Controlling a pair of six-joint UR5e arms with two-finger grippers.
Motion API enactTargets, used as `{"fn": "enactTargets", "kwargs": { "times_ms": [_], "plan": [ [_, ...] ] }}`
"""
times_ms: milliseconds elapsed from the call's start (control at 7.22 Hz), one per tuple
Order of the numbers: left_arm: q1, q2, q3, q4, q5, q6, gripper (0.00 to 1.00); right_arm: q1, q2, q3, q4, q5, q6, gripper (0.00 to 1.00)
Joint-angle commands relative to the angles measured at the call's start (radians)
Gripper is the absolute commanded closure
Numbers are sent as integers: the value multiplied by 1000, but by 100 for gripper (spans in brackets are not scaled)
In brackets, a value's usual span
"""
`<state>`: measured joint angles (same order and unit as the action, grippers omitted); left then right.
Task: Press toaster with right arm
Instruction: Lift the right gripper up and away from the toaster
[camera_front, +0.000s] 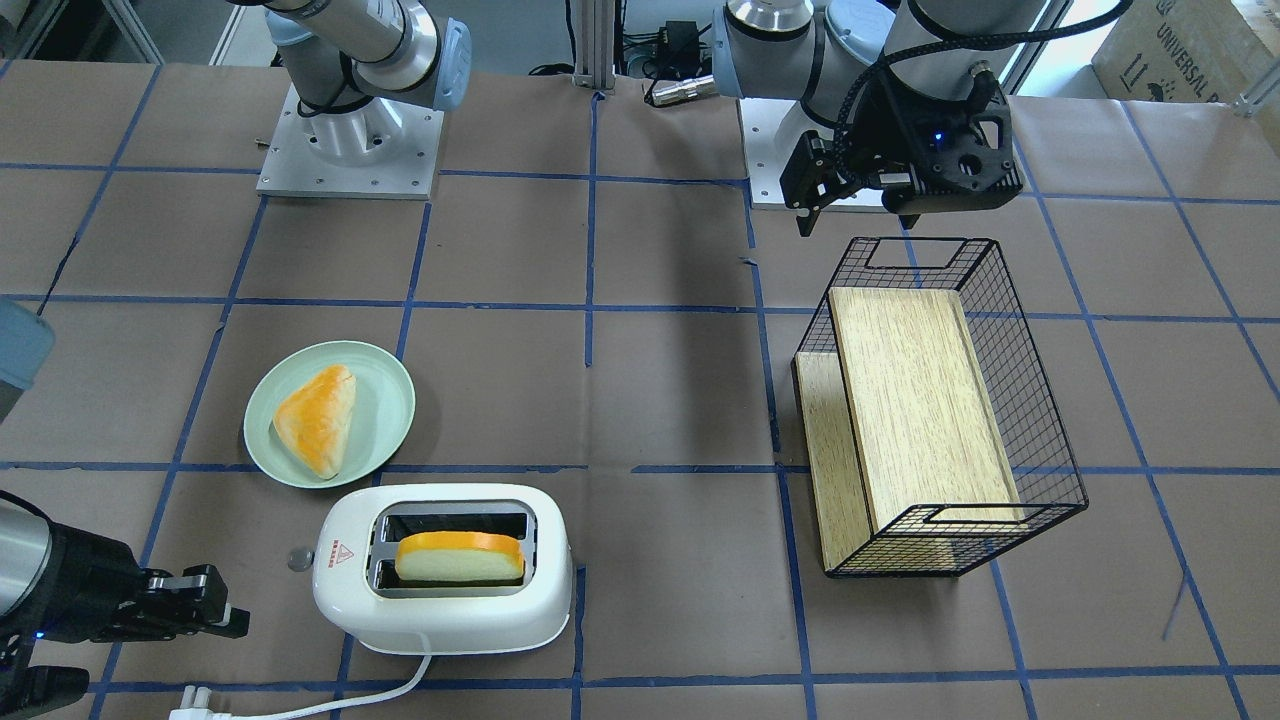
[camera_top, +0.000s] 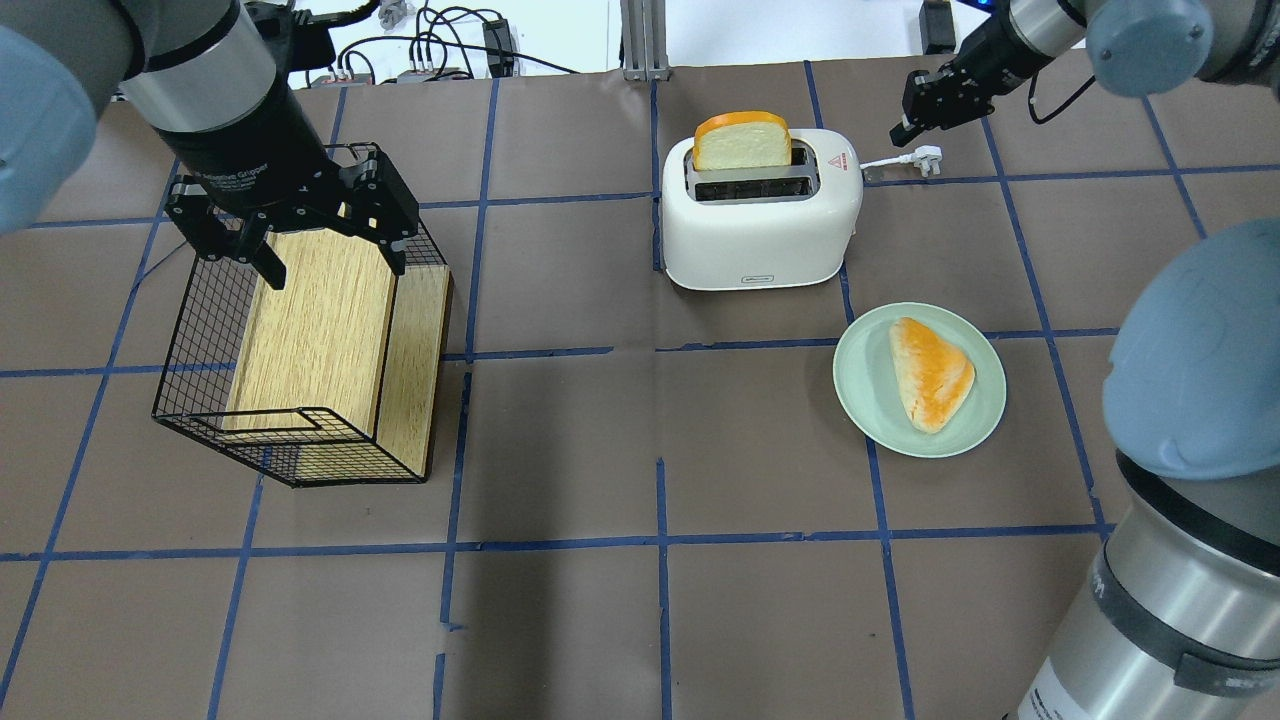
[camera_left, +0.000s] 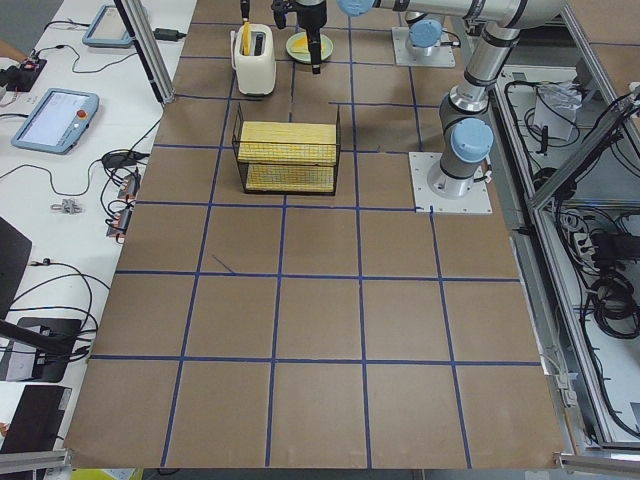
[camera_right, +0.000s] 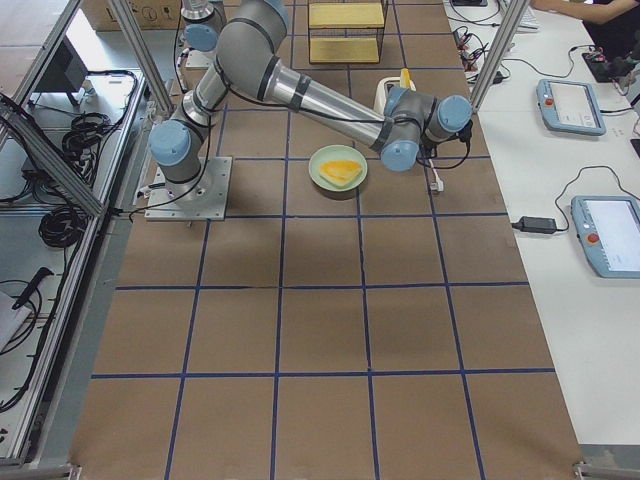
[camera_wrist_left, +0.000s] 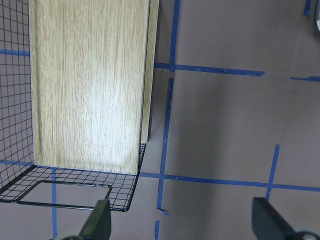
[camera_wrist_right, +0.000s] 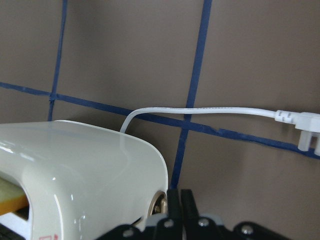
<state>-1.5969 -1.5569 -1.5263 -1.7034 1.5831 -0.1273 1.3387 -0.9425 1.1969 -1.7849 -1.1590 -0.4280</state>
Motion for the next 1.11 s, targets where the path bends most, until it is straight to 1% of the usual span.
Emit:
{"fn": "enactTargets", "kwargs": {
  "times_ms": [0, 138, 277, 415, 554, 692, 831, 969],
  "plan": [
    [0, 0, 0, 1, 0, 0, 0, 127, -103, -43, 91, -353, 51, 0],
    [0, 0, 0, -1, 0, 0, 0, 189, -149, -43, 152, -502, 45, 0],
    [0, 0, 0, -1, 0, 0, 0, 192, -174, -31, 150, -502, 46, 0],
    [0, 0, 0, -1, 0, 0, 0, 180, -174, -30, 165, -288, 66, 0],
    [0, 0, 0, -1, 0, 0, 0, 130, -171, -30, 180, -225, 98, 0],
    [0, 0, 0, -1, 0, 0, 0, 96, -177, -31, 250, -231, 83, 0],
    [0, 0, 0, -1, 0, 0, 0, 99, -211, -42, 251, -295, 89, 0],
    [0, 0, 0, -1, 0, 0, 0, 106, -302, -27, 284, -345, 100, 0]
  ]
}}
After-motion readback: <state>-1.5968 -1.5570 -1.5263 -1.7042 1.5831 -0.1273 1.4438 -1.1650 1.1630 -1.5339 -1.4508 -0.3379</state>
